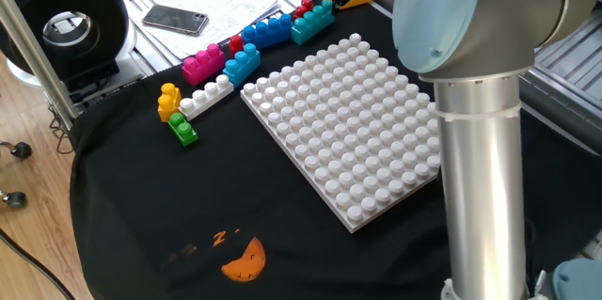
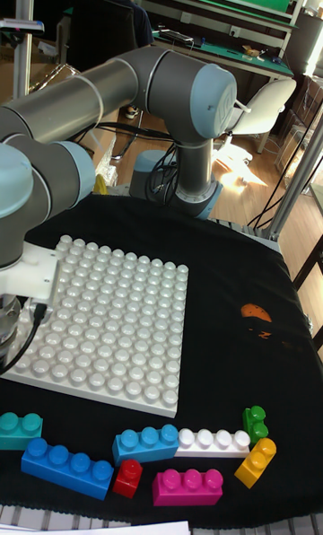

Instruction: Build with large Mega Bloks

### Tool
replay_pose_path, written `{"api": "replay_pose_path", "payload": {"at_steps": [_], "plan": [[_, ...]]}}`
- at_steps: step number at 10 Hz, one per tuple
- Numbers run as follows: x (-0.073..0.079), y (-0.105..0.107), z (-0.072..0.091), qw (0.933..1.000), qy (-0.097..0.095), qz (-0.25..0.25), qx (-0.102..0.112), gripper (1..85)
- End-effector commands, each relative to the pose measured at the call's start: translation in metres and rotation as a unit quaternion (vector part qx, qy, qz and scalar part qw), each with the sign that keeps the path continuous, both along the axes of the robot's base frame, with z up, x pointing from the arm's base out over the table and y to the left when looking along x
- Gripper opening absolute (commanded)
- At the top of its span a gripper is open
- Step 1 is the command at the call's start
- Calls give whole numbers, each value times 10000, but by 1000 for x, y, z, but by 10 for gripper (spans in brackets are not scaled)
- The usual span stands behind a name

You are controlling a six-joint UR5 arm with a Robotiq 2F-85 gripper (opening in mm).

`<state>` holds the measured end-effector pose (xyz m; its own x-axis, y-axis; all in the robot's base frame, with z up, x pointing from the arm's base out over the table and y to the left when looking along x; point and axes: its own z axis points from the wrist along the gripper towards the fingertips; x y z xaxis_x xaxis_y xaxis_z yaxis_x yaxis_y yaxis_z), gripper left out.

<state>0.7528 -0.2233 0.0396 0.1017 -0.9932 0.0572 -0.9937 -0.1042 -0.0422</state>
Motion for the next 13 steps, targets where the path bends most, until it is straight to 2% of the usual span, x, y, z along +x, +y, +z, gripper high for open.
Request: {"api": "replay_pose_path", "payload": {"at_steps": [1,3,5,6,8,11,13], "plan": [[2,5,-2,9999,-86,-5,104,597],[8,9,2,9997,-209,-15,128,600],[12,9,-5,9996,-247,16,149,600],[12,10,-8,9996,-231,31,163,597],[4,7,-12,9999,-64,-29,113,577],[1,6,-16,9999,-21,-99,124,520],[1,7,-18,9997,-15,-168,167,447]]}}
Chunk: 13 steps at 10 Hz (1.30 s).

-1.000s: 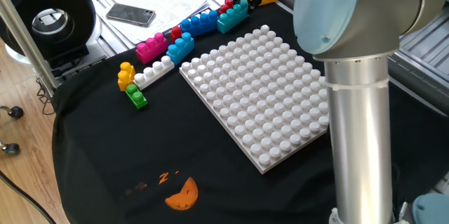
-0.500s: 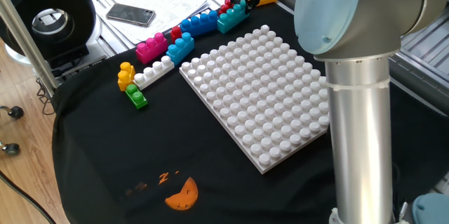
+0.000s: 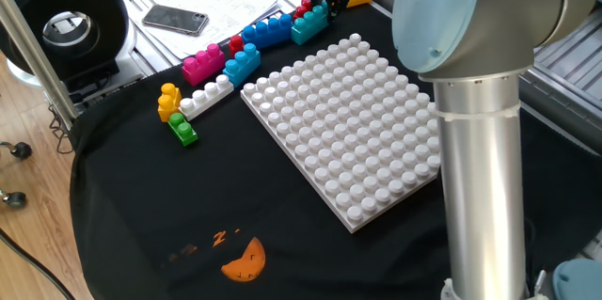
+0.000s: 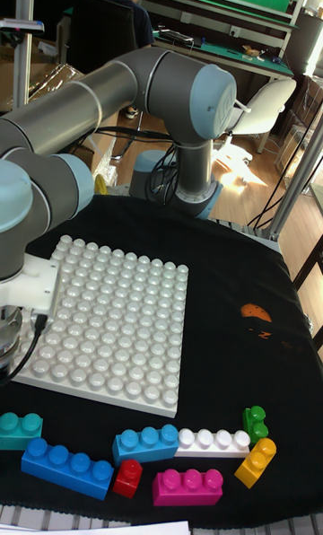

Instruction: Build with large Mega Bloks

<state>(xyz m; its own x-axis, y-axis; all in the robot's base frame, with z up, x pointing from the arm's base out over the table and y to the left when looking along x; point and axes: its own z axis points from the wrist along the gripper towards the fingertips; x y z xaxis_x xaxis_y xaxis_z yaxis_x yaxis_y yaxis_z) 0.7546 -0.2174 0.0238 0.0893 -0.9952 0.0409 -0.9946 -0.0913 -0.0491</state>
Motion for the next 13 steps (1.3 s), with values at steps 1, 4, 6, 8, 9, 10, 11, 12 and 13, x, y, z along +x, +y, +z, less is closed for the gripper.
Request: {"api": "replay_pose_path", "payload": {"at_steps": [1,4,6,8,9,10,11,12,13], "plan": [[-1,2,-3,9998,3,-153,93,417],[-1,6,-1,9992,8,-352,197,247],[-5,3,19,9963,-33,-840,205,153],[-14,7,35,9899,47,-1374,333,90],[-20,8,45,9822,115,-1836,367,90],[-23,9,52,9740,131,-2226,402,90],[-28,12,59,9630,208,-2649,452,87],[-30,13,66,9523,214,-3010,460,83],[-37,23,73,9350,365,-3476,603,83]]}}
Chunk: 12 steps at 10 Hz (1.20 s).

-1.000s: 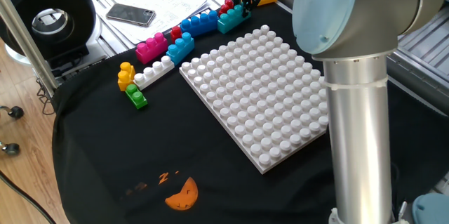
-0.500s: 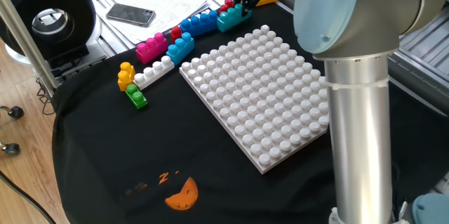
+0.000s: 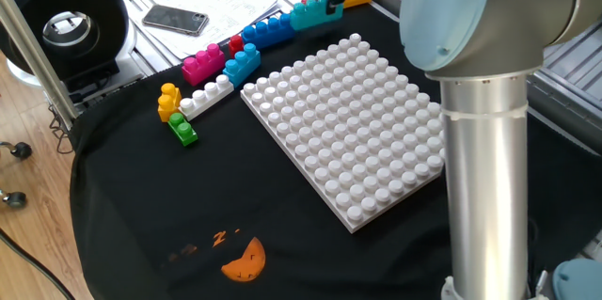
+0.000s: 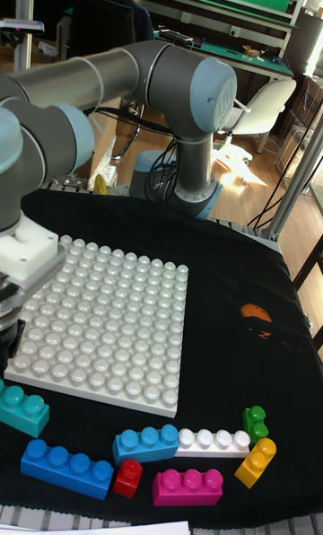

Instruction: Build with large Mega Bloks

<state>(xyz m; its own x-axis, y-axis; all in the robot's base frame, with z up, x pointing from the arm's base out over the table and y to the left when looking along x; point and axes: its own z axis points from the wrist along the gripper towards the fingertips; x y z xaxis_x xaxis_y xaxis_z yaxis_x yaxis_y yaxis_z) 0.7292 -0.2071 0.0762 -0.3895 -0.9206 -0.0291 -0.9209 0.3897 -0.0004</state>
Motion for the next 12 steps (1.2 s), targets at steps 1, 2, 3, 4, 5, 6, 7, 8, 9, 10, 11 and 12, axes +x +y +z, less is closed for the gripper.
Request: {"api": "replay_pose_path", "payload": {"at_steps": [1,2,3,4,5,6,7,8,9,10,11,12], "plan": [[-19,17,24,9916,285,-1231,283,80],[-29,17,26,9917,384,-1204,217,80],[-34,22,30,9874,404,-1515,211,33],[-35,25,33,9801,412,-1931,197,20],[-31,23,36,9721,318,-2320,130,57],[-31,23,39,9613,298,-2736,120,80],[-30,21,42,9475,231,-3186,121,67],[-30,21,45,9242,200,-3812,143,33],[-29,20,46,9050,172,-4248,149,17],[-32,16,47,8863,183,-4626,119,17],[-36,14,50,8837,203,-4673,170,17],[-41,17,53,8731,257,-4859,321,17]]}}
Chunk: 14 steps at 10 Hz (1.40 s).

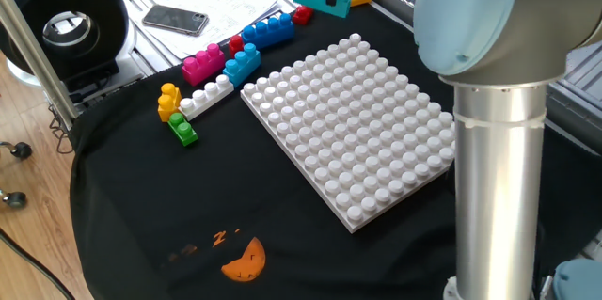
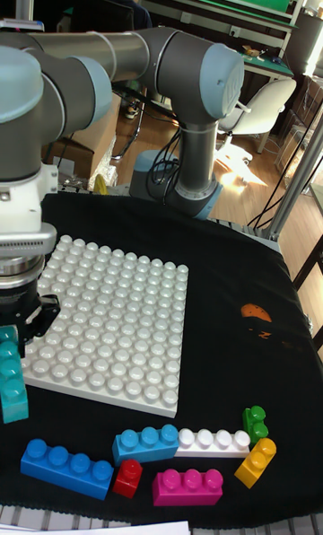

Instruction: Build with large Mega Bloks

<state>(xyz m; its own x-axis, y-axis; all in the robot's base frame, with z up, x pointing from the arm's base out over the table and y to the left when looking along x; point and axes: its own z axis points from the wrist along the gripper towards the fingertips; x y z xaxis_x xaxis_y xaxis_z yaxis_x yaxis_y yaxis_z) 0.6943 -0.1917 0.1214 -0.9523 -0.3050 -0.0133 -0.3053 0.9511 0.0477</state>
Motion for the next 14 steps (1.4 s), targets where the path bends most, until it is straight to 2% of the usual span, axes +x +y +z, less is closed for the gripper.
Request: {"api": "replay_pose_path", "payload": {"at_steps": [1,2,3,4,5,6,7,8,9,10,11,12,13,14], "plan": [[-2,3,8,9947,-102,-1001,208,17],[8,-9,8,9941,-307,-1036,-2,17],[13,-8,8,9938,-395,-1040,38,17],[19,-10,9,9941,-518,-957,-8,17],[22,-19,9,9945,-614,-828,-177,17],[14,-25,3,9929,-536,-1038,-208,13],[-6,-26,7,9901,-454,-1301,-257,13],[-25,-22,13,9852,-337,-1656,-272,13],[-42,-23,16,9783,-225,-2015,-420,13],[-53,-16,18,9725,-168,-2293,-369,13],[-60,-8,19,9703,-151,-2399,-267,13],[-71,-2,17,9693,-110,-2444,-229,13],[-85,-4,10,9740,-90,-2242,-302,13],[-100,-10,-5,9818,-76,-1859,-383,13]]}}
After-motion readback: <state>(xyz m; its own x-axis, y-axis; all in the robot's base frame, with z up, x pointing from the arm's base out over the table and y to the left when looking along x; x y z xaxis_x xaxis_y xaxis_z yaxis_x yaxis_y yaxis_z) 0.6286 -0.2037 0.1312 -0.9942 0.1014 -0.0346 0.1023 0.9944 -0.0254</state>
